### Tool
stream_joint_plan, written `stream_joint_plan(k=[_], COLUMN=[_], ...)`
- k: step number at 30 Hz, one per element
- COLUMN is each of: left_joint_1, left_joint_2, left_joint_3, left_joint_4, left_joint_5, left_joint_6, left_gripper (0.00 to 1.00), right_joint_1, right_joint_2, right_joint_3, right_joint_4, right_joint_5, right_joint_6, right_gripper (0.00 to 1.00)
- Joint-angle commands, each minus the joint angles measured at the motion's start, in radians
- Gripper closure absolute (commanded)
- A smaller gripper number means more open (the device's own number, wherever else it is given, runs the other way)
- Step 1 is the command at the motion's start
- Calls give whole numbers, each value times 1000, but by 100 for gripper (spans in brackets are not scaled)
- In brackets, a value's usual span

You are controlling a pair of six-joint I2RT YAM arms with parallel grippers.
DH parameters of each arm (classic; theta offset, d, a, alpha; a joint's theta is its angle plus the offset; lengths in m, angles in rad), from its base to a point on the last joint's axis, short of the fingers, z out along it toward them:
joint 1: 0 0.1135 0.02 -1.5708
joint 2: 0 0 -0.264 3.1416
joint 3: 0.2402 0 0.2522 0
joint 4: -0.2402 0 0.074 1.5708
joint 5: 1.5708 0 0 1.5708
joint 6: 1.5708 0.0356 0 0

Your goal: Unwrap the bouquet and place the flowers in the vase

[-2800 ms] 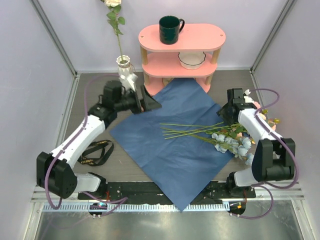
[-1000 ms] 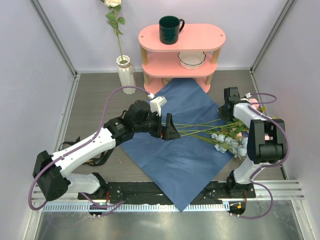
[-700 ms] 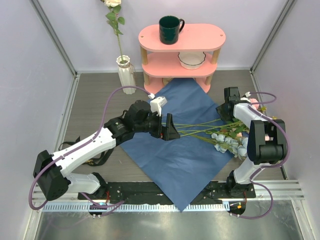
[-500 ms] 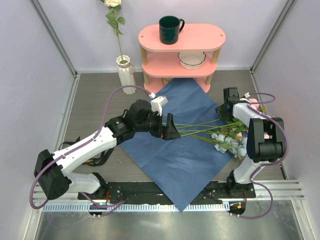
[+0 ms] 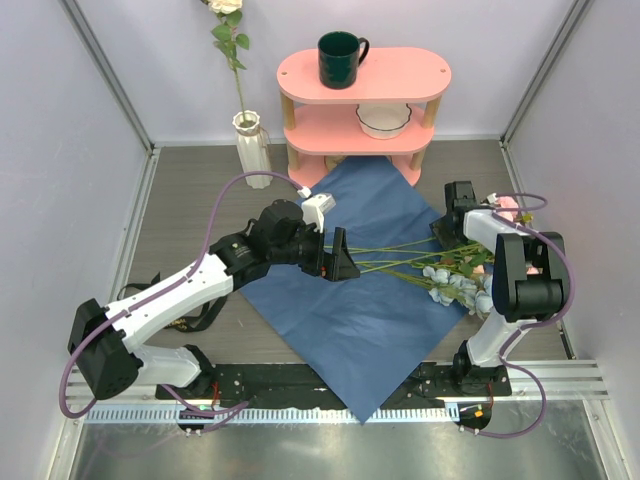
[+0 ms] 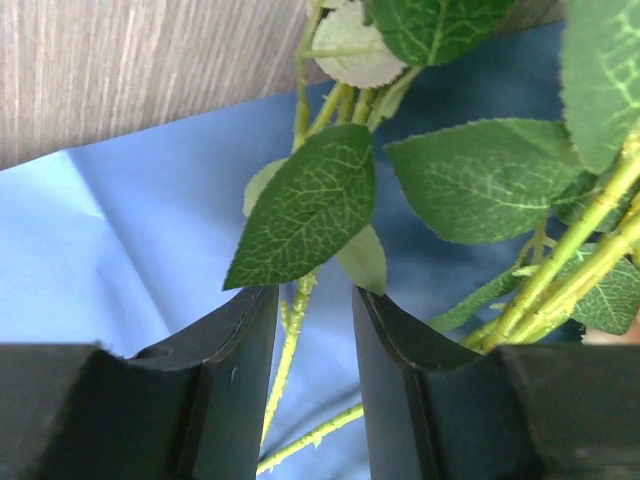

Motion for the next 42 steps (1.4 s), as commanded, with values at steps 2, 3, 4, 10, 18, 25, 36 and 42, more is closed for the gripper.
stream_joint_plan(k=[2,3,4,10,18,25,36,42], left_joint_1=[-3,-3,-3,-3,-5,-3,105,200], left_joint_2=[-10,-11,-17,-47,-44,-59,-111,-134], left_joint_3=[36,36,38,39,45,68,-31,-106], left_joint_4=[8,7,4,-28,-39,-8,428,761], left_joint_5=[2,0,-1,-24,-32,-6,239,310], left_joint_6=[15,15,16,24,32,15,-252,-491], left_gripper=[11,11,11,11,11,10,13,27], right_joint_1=[-1,-2,-1,-1,-2,-2,192,387], right_joint_2=[-25,-15,-8,-17,-289,-599,-792,-729], right_joint_3=[-1,5,11,99,108,-111,-196,-133], right_joint_4=[24,26,27,23,130,501,900,845], right_joint_5=[33,32,32,4,-127,-500,-1065,-1061], right_joint_6=[10,10,12,-14,-178,-418,-525,-565], right_gripper=[62,64,67,99,99,99,99,99])
